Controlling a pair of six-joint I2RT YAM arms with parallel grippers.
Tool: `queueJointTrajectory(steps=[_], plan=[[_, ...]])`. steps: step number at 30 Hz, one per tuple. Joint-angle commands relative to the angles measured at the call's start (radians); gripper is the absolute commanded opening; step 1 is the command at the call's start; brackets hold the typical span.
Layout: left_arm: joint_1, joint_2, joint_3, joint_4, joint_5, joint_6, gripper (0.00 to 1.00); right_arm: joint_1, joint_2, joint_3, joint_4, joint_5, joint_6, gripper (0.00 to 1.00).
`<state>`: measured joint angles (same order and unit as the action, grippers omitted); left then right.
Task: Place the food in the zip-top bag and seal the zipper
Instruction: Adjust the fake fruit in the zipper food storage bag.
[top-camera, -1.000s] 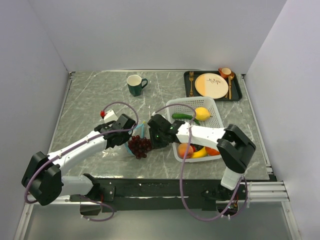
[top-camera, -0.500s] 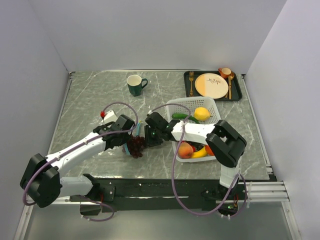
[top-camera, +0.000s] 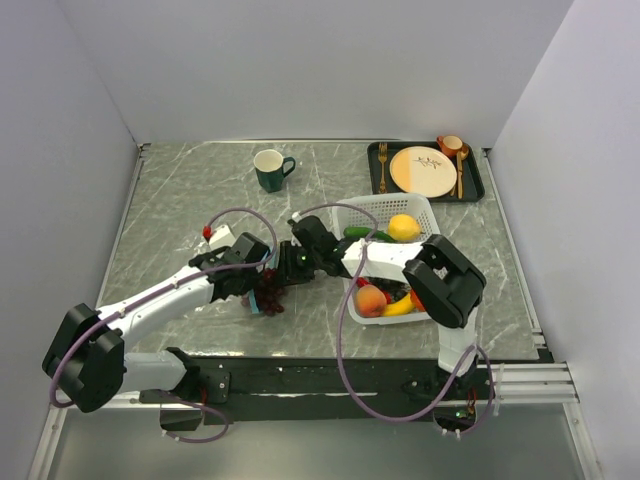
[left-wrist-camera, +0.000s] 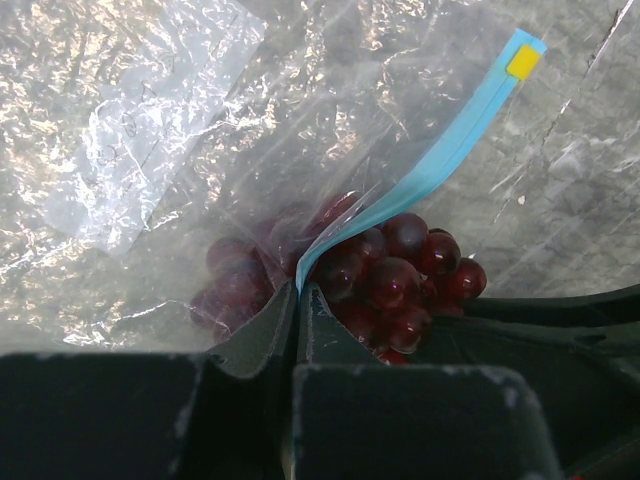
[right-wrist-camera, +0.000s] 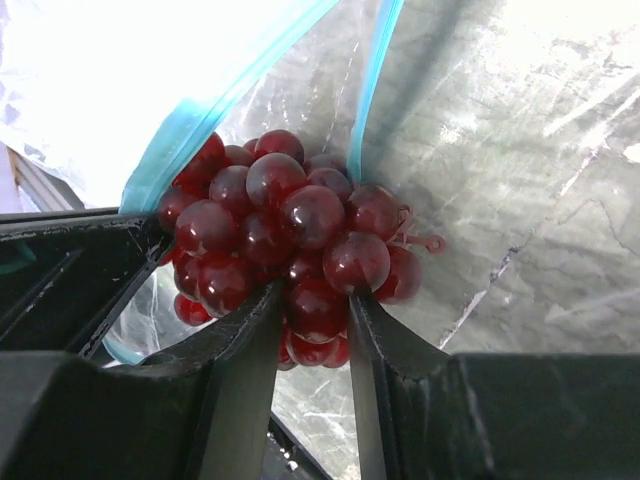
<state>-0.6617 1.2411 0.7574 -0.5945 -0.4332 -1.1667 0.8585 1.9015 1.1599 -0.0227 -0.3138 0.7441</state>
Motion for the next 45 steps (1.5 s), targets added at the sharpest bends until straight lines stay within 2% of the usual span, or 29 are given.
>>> queueJointTrajectory(steps=[1, 7, 10, 14, 16, 18, 19, 25, 31, 40, 43, 45], plan=[[-0.001, -0.009, -0.003, 0.015, 0.019, -0.010, 0.01, -0.022, -0.025, 0.011, 0.069, -0.025, 0.009, 0.39], [-0.001, 0.011, 0.011, 0.013, 0.016, -0.002, 0.01, -0.088, -0.183, -0.071, 0.052, 0.035, -0.018, 0.45], [-0.001, 0.024, 0.022, 0.019, 0.022, 0.002, 0.01, -0.124, -0.182, -0.060, 0.029, 0.051, -0.045, 0.46], [-0.001, 0.035, 0.042, 0.015, 0.019, 0.013, 0.01, -0.130, -0.153, -0.019, -0.081, 0.065, -0.066, 0.46], [-0.001, 0.031, 0.046, 0.013, 0.013, 0.015, 0.01, -0.124, -0.159, -0.043, -0.069, 0.030, -0.058, 0.47], [-0.001, 0.031, 0.049, 0.013, 0.011, 0.015, 0.01, -0.116, -0.182, -0.104, -0.007, -0.014, -0.042, 0.56], [-0.001, 0.032, 0.054, 0.010, 0.011, 0.015, 0.01, -0.112, -0.188, -0.120, 0.006, -0.028, -0.034, 0.66], [-0.001, 0.027, 0.060, 0.007, 0.013, 0.013, 0.01, -0.095, -0.170, -0.155, 0.053, -0.079, 0.015, 0.73], [-0.001, 0.032, 0.072, -0.002, 0.013, 0.015, 0.01, -0.090, -0.090, -0.131, 0.147, -0.160, 0.070, 0.75], [-0.003, 0.031, 0.066, 0.004, 0.014, 0.016, 0.01, -0.087, -0.010, -0.108, 0.139, -0.168, 0.080, 0.73], [-0.001, 0.037, 0.063, 0.013, 0.022, 0.021, 0.01, -0.088, 0.025, -0.103, 0.174, -0.192, 0.087, 0.70], [-0.001, 0.035, 0.062, 0.018, 0.024, 0.024, 0.01, -0.087, 0.040, -0.100, 0.205, -0.209, 0.089, 0.63]])
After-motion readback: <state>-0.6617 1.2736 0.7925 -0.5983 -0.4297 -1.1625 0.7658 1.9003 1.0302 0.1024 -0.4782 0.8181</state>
